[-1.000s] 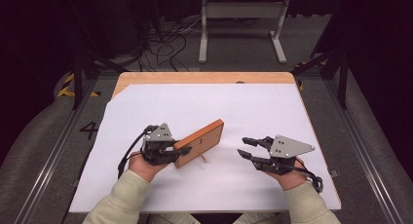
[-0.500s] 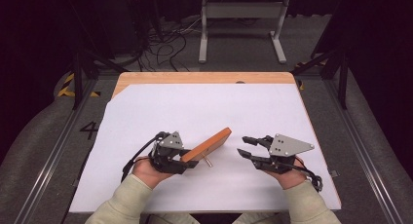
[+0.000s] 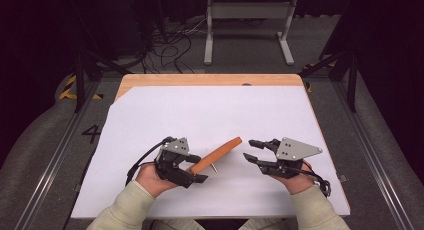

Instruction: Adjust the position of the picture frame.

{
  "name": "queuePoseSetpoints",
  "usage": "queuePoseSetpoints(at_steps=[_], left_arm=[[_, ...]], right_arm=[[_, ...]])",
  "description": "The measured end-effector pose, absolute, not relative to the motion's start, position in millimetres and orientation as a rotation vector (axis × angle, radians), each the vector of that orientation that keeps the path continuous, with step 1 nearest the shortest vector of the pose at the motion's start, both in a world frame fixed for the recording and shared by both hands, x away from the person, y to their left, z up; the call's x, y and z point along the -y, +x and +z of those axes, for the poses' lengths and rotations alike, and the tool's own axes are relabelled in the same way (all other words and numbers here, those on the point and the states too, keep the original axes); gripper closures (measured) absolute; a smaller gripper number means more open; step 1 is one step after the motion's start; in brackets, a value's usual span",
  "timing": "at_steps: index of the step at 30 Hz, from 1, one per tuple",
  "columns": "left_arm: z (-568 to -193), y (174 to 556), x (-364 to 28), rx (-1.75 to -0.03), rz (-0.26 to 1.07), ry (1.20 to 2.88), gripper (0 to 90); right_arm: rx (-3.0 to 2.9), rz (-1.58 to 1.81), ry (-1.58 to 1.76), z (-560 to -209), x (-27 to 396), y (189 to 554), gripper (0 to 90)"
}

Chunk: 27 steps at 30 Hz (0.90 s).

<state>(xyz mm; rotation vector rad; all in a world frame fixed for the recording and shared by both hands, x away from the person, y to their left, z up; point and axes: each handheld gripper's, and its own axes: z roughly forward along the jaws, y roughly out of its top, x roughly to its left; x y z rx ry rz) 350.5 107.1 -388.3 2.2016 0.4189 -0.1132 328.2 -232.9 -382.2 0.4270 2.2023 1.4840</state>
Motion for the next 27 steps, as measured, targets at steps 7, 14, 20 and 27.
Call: queuePoseSetpoints(at_steps=[7, 14, 20, 27], left_arm=[[-373, 350, -134, -0.389, -0.130, 2.059, 25.0], [-371, 352, -159, -0.450, -0.043, 2.049, 49.4], [-394, 365, -163, -0.565, 0.025, 2.131, 83.3], [-421, 380, -155, -0.697, 0.001, 2.229, 89.9]], right_arm=[[-2.214, 1.469, 0.445, -384, 235, 326, 58.0], [-2.246, 1.421, 0.499, -385, 241, 326, 75.1], [-2.249, 1.433, 0.500, -385, 241, 325, 79.4], [-2.251, 1.420, 0.509, -385, 241, 325, 81.5]])
